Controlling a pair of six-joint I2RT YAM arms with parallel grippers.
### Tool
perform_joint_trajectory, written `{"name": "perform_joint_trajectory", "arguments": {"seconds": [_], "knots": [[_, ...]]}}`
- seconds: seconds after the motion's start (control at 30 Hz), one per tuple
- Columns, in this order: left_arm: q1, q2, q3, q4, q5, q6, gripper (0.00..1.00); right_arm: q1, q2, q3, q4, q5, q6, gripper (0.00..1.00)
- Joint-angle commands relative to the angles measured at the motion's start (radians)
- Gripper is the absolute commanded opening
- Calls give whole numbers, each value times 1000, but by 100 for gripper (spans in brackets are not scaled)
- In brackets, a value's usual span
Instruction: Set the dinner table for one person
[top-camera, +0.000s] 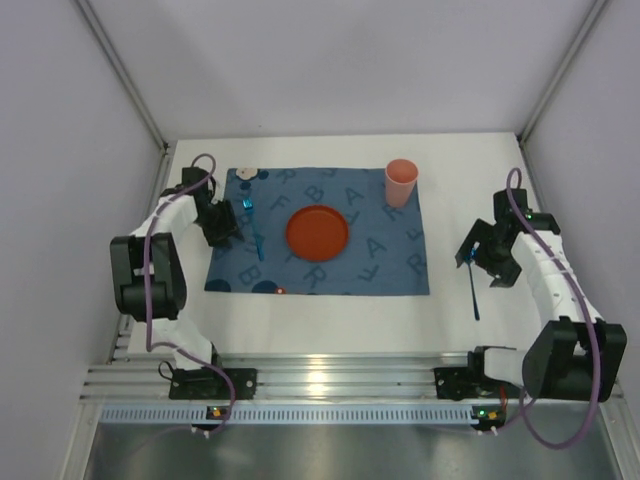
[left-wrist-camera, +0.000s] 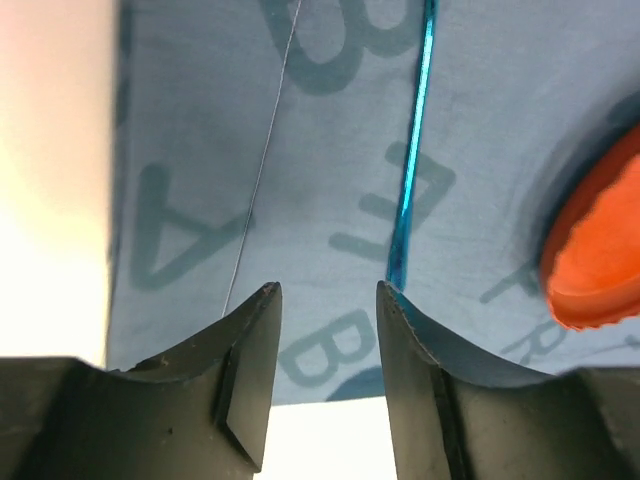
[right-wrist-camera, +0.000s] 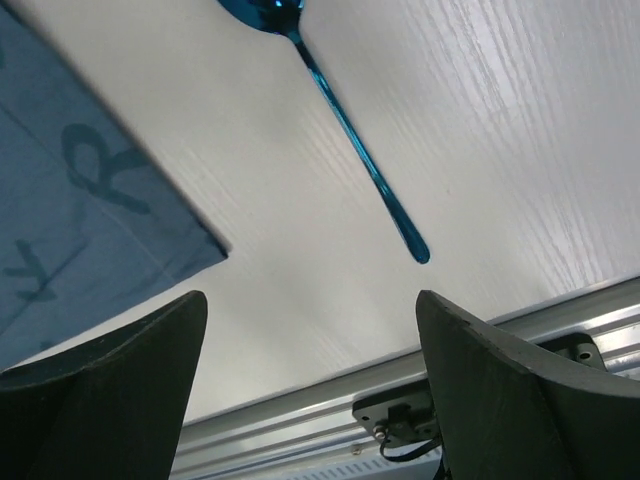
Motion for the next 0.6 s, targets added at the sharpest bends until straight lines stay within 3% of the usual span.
{"name": "perform_joint_trajectory", "arguments": {"seconds": [0.0, 0.13, 0.3, 0.4, 0.57], "knots": [[-5, -140, 17, -49, -64, -59, 48, -22, 29, -61, 83, 64, -14, 84], [-5, -231, 0, -84, -55, -77, 40, -24, 85, -118, 165, 96, 3, 79], [-52, -378, -92, -67, 27, -137, 40, -22, 245, -98, 246, 132, 3, 68], [-115, -413, -112, -100, -14, -137, 36, -24, 344, -52, 287, 174, -7, 63], [-124, -482, -207, -101, -33, -153, 35, -25, 482, -2, 335, 204, -27, 53]]}}
